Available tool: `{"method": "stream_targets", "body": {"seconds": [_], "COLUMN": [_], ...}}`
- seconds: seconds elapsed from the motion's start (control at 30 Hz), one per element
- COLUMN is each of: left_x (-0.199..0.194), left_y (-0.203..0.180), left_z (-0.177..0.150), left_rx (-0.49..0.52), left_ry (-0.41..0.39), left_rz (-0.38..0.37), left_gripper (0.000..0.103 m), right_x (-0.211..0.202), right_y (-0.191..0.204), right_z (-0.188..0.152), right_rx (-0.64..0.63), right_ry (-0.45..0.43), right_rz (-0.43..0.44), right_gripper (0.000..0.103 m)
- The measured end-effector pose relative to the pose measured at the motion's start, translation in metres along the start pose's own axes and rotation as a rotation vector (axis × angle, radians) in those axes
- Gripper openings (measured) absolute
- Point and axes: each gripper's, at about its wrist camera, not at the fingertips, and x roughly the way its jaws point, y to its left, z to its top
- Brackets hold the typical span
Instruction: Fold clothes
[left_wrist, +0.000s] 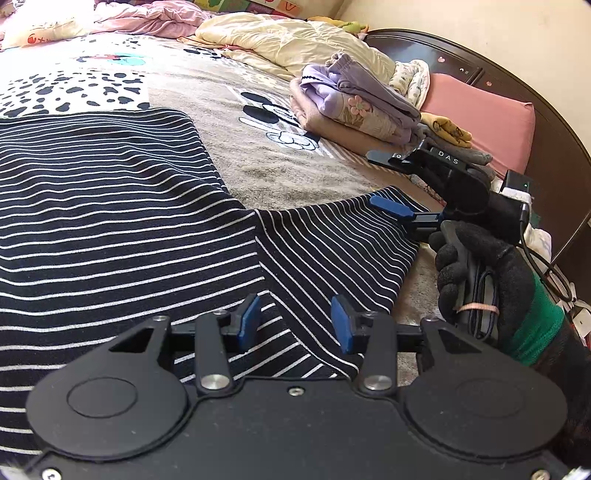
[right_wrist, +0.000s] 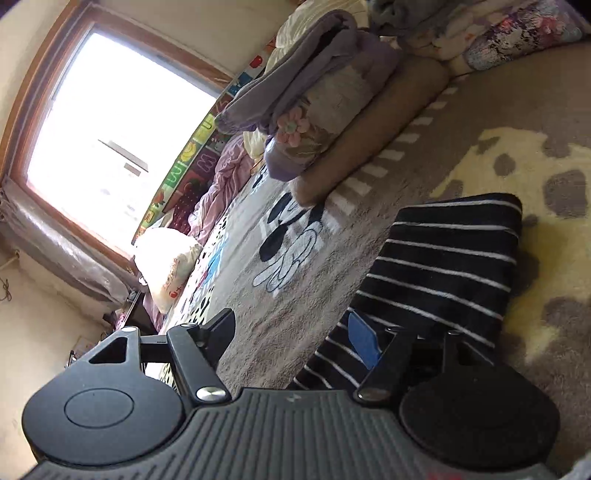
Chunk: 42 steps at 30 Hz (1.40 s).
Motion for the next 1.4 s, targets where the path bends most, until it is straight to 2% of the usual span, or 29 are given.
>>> {"method": "stream_targets", "body": {"seconds": [0.13, 0.23, 0.33, 0.37, 0.6, 0.67, 0.77, 0.93, 1.03, 1.1, 1.17, 1.27, 1.4], "left_x": [-0.005, -0.013, -0.028, -0.033, -0.074, -0.085, -0.097, -0.101, -0.088, -0.078, -0.068, -0.056, -0.054], "left_y": [0.002, 0.006, 0.008, 0.009, 0.033, 0.044, 0.057, 0.076, 0.091, 0.1, 0.106, 0.115, 0.121], "left_z": [-0.004, -0.007, -0.011, -0.012, -0.028, -0.034, -0.039, -0.029, -0.01, 0.004, 0.013, 0.017, 0.017], "left_rx": [-0.017, -0.038, -0.06, -0.066, -0.139, -0.177, -0.217, -0.208, -0.14, -0.091, -0.068, -0.063, -0.079], "left_ry": [0.005, 0.0, -0.019, -0.026, -0.079, -0.098, -0.109, -0.111, -0.09, -0.074, -0.075, -0.084, -0.086], "left_rz": [0.003, 0.009, 0.014, 0.017, 0.095, 0.127, 0.167, 0.208, 0.231, 0.245, 0.23, 0.165, 0.104], "left_gripper": [0.041, 0.041, 0.041, 0.041, 0.041, 0.041, 0.041, 0.041, 0.041, 0.041, 0.041, 0.041, 0.042], "right_x": [-0.007, -0.013, -0.019, -0.02, -0.021, -0.011, 0.012, 0.045, 0.05, 0.05, 0.049, 0.063, 0.108], "right_y": [-0.013, -0.023, -0.032, -0.031, 0.028, 0.046, 0.067, 0.103, 0.12, 0.13, 0.14, 0.159, 0.19], "right_z": [0.015, 0.027, 0.038, 0.039, 0.009, -0.005, -0.023, -0.048, -0.059, -0.059, -0.058, -0.056, -0.061], "right_rx": [0.03, 0.053, 0.076, 0.064, -0.201, -0.251, -0.255, -0.357, -0.445, -0.487, -0.523, -0.596, -0.716], "right_ry": [-0.095, -0.166, -0.237, -0.247, -0.189, -0.125, -0.005, 0.163, 0.248, 0.265, 0.272, 0.299, 0.378], "right_rz": [-0.073, -0.128, -0.183, -0.185, -0.038, 0.028, 0.129, 0.148, 0.142, 0.127, 0.112, 0.08, 0.024], "right_gripper": [0.066, 0.061, 0.067, 0.067, 0.068, 0.068, 0.068, 0.067, 0.066, 0.066, 0.066, 0.066, 0.066]}}
